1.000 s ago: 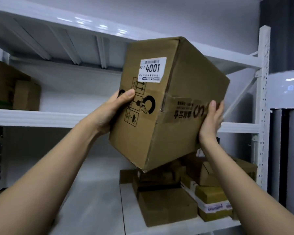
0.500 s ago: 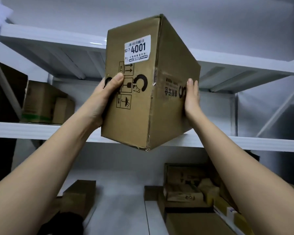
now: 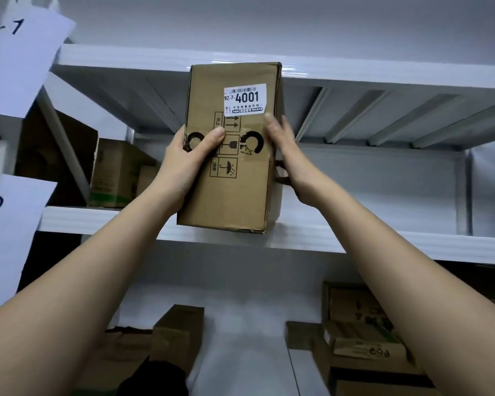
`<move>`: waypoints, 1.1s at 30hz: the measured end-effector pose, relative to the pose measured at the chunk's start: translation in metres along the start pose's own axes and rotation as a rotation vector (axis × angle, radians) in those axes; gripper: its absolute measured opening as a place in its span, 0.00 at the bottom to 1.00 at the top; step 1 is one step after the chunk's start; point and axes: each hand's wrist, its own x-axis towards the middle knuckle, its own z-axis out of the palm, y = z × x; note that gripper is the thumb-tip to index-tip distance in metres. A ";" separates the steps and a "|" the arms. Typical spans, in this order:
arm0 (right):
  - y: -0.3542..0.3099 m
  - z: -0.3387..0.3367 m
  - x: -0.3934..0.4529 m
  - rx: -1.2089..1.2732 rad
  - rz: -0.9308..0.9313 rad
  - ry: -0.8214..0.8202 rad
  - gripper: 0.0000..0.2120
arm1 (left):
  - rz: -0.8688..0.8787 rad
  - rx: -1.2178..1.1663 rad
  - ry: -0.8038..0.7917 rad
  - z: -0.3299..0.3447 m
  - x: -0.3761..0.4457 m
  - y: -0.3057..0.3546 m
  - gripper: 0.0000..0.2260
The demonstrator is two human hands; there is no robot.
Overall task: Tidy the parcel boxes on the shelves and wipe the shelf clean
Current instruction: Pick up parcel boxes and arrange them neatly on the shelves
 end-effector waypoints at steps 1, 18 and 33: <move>0.003 0.002 0.006 -0.034 0.001 -0.014 0.53 | 0.001 -0.002 0.001 -0.002 0.004 -0.003 0.11; 0.089 0.019 0.112 -0.214 0.121 -0.264 0.36 | -0.139 0.350 -0.051 -0.020 0.088 -0.087 0.19; 0.121 0.067 0.191 -0.406 0.292 -0.406 0.30 | -0.288 0.608 -0.081 -0.072 0.147 -0.141 0.31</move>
